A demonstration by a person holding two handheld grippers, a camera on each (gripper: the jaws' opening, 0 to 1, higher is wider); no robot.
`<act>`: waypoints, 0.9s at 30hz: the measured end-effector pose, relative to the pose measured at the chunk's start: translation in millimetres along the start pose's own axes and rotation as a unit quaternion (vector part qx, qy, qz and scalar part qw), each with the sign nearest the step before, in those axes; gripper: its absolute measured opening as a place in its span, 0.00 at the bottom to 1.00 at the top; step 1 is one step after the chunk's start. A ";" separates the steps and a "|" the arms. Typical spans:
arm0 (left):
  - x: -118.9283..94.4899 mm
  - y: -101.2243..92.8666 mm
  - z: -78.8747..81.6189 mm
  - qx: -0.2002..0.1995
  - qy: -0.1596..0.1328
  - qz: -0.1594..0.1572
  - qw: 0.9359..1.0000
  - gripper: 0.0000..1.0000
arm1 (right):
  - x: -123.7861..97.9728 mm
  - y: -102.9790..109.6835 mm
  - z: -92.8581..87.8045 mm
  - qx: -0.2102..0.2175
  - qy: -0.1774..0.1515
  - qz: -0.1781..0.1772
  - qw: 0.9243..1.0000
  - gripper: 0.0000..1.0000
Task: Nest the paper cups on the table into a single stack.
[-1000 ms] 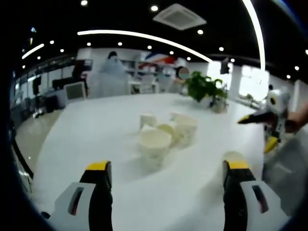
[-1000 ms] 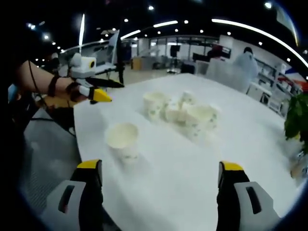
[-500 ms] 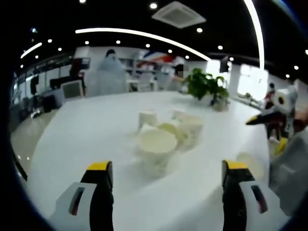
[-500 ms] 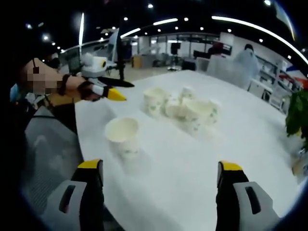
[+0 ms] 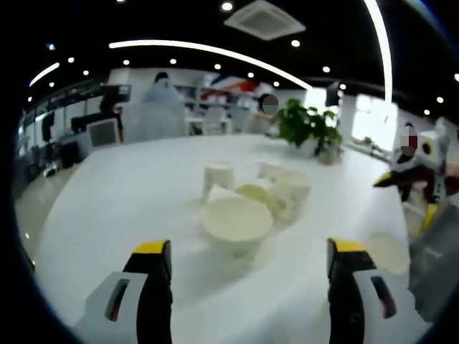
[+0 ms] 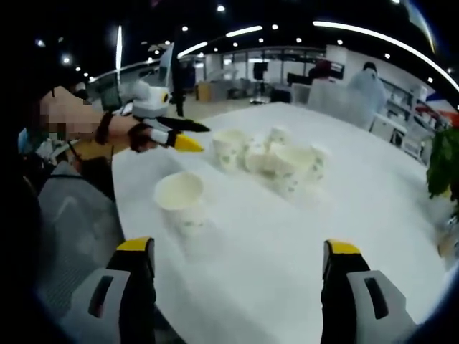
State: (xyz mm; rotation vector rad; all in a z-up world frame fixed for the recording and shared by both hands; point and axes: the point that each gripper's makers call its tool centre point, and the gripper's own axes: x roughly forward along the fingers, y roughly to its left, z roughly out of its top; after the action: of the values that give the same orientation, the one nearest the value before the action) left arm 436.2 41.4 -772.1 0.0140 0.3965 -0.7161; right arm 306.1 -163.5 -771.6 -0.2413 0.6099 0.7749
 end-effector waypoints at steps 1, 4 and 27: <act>1.3 1.1 -0.1 0.000 0.001 0.000 1.000 0.87 | -0.2 0.4 -0.2 0.001 0.001 0.001 1.000 0.95; 7.0 3.6 -1.6 -0.002 0.001 0.000 1.000 0.86 | -0.2 0.1 -2.3 0.003 0.002 0.002 1.000 0.95; 38.8 10.5 -3.7 0.048 -0.012 -0.001 0.999 0.75 | -4.5 -6.5 -11.2 0.031 0.003 -0.007 0.999 0.93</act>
State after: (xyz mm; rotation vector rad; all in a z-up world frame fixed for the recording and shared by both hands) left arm 468.2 25.2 -790.7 0.0960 0.3381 -0.7370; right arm 303.5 -175.4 -778.0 -0.1903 0.6365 0.7399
